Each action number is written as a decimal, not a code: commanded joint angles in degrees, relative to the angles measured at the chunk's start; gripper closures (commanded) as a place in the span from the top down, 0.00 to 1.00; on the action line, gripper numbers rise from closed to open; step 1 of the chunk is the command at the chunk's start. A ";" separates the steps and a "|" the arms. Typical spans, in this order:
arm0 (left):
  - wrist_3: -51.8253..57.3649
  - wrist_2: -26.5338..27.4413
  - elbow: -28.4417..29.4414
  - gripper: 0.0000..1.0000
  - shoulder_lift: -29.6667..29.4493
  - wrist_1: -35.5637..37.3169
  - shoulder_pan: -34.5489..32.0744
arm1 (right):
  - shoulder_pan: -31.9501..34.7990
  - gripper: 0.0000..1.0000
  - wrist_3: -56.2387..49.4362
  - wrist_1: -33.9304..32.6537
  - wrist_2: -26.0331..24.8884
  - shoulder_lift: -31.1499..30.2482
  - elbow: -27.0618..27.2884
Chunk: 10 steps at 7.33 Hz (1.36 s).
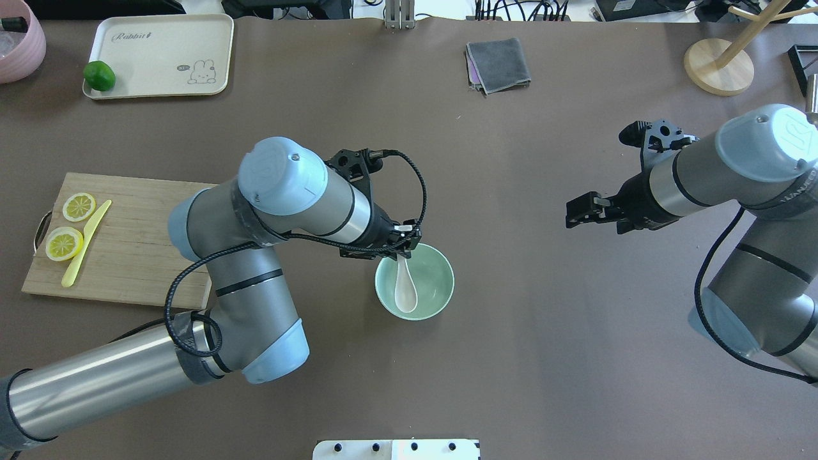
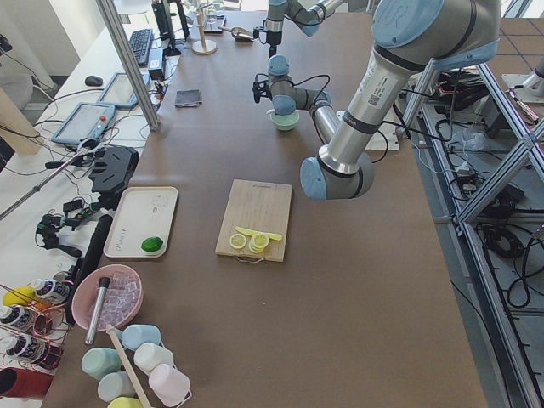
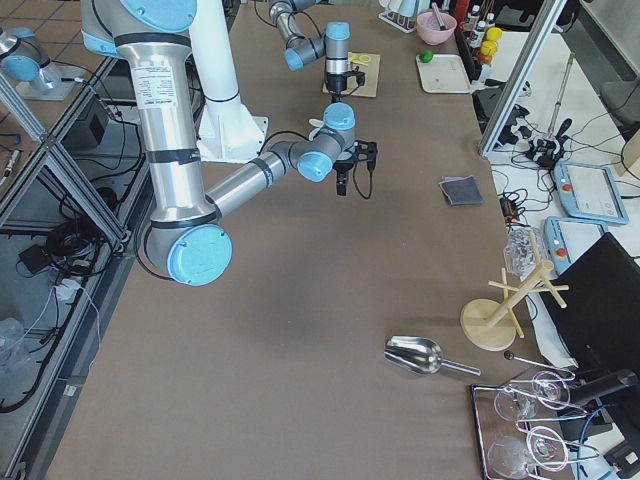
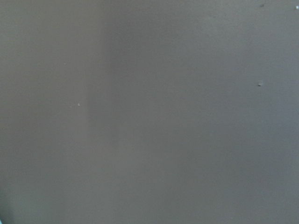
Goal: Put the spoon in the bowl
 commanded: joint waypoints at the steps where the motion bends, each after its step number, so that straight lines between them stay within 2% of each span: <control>1: 0.80 1.68 2.72 0.96 -2.12 -0.07 0.35 | 1.26 1.00 -2.32 0.16 0.30 -2.27 0.01; 3: 5.46 0.99 2.64 0.98 0.24 -0.16 -4.55 | 2.31 1.00 -2.58 0.08 0.30 -3.41 0.02; 4: 11.04 -4.24 0.72 0.98 4.70 0.10 -8.32 | 3.71 1.00 -6.15 -0.01 0.39 -4.98 -0.25; 5: 19.97 -9.69 -3.74 0.98 13.09 1.15 -14.80 | 6.60 1.00 -13.58 -0.45 1.18 -7.52 -0.51; 6: 34.16 -13.48 -7.18 0.98 20.49 2.73 -20.61 | 11.06 1.00 -20.88 -0.63 4.14 -10.42 -1.38; 8: 55.04 -17.19 -10.18 0.98 32.28 5.55 -32.21 | 19.94 1.00 -37.48 -0.37 7.76 -16.66 -4.36; 10: 65.89 -17.56 -14.39 0.98 43.79 5.12 -39.53 | 29.96 1.00 -52.17 0.07 13.46 -17.30 -12.60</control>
